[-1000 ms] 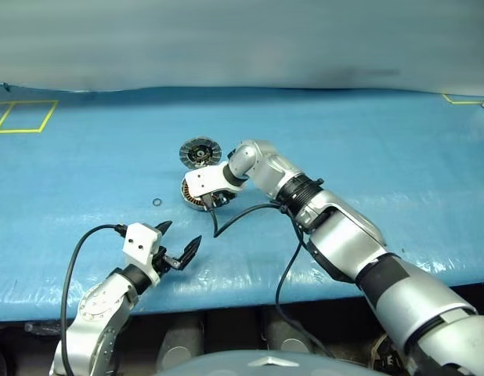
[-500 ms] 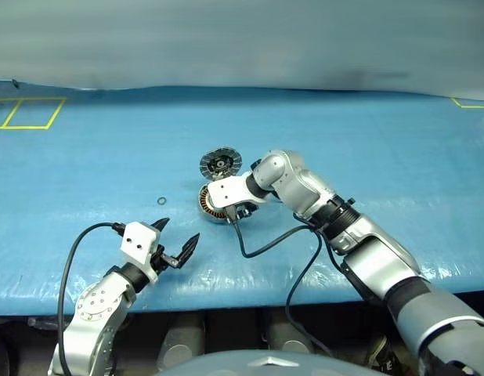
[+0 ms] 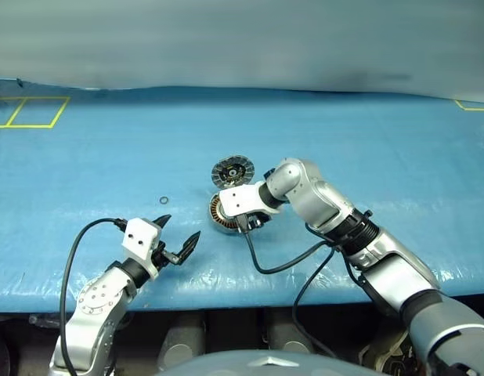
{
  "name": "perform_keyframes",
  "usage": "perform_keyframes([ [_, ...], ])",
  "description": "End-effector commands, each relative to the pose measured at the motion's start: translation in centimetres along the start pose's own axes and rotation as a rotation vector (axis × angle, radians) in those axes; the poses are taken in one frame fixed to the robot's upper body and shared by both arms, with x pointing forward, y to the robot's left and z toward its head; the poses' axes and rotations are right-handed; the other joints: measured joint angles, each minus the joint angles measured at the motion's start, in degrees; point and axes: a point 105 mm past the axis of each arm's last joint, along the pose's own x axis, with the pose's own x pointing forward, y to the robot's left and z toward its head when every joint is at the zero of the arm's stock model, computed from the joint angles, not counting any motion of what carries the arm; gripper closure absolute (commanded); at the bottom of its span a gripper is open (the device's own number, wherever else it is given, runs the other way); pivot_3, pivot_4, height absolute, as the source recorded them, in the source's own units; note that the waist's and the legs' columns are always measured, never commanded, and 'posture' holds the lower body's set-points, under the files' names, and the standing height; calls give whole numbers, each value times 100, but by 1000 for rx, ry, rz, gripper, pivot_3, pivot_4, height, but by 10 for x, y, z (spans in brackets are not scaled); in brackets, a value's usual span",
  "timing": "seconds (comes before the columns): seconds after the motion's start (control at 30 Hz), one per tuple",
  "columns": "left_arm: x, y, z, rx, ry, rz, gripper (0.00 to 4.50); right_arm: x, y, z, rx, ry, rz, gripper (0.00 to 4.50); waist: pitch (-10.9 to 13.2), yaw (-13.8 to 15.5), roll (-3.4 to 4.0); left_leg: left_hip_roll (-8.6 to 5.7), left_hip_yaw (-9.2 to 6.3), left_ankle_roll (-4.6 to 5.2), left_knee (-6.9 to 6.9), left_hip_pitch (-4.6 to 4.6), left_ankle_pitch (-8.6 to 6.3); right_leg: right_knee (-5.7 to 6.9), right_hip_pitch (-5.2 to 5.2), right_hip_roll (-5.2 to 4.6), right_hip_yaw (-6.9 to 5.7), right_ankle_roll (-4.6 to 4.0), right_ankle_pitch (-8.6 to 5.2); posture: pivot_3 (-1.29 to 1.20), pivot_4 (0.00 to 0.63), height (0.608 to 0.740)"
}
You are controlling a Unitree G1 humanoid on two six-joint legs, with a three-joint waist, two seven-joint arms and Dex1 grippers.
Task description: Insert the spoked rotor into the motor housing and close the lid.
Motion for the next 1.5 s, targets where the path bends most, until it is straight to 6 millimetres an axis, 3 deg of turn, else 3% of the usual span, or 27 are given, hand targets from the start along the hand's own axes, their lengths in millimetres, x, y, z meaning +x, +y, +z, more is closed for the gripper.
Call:
perform_keyframes([
  [0.03, 1, 0, 5, 19, -13, -12, 0, 9, 19, -13, 66, 30, 97, 2542, 0, 0, 0, 0, 0, 0, 0, 0, 0, 0, 0, 0, 0, 0, 0, 0, 150, 740],
  [0.1, 1, 0, 5, 19, -14, -14, 0, 9, 19, -13, 69, 30, 97, 2542, 0, 0, 0, 0, 0, 0, 0, 0, 0, 0, 0, 0, -1, 0, 0, 0, 150, 740],
  [0.3, 2, 0, 5, 17, -16, -18, 0, 7, 10, -8, 47, 17, 33, 699, 0, 1, 0, 0, 0, 0, 0, 0, 0, 0, 0, 0, -1, 0, 0, 0, 150, 740],
  [0.77, 8, -1, 9, 28, -28, -48, 0, -26, -4, 12, -14, -42, -80, 699, 4, -10, -2, 1, 0, 0, -2, -5, 0, 0, -8, 0, -1, 1, 0, 0, 150, 740],
  [1.03, 10, -2, 15, 45, -25, -84, 0, -58, -5, 43, 111, -377, -250, 699, 5, -7, -2, 4, -2, 0, -9, -14, 0, -3, -18, 2, -4, 1, 0, 0, 150, 740],
  [1.2, 10, 10, 16, 77, -3, -27, 0, -68, 4, 34, 276, -546, -405, 699, 5, 15, -2, 2, -2, 0, -4, -22, -1, -6, -22, 1, -3, 3, 1, 0, 150, 740],
  [1.3, 11, 27, 17, 96, 11, 66, 0, -69, 13, 16, 433, -631, -545, 699, 5, 32, -3, 5, -3, 0, -5, -21, -1, -3, -21, 2, -5, 2, 0, 0, 150, 740],
  [1.5, 17, 47, 16, 94, 55, 150, 0, -72, 49, -13, 690, -763, -756, 699, 5, 44, -3, 5, 1, 0, -3, -24, -1, -4, -23, 3, -2, 4, 0, 0, 150, 740],
])
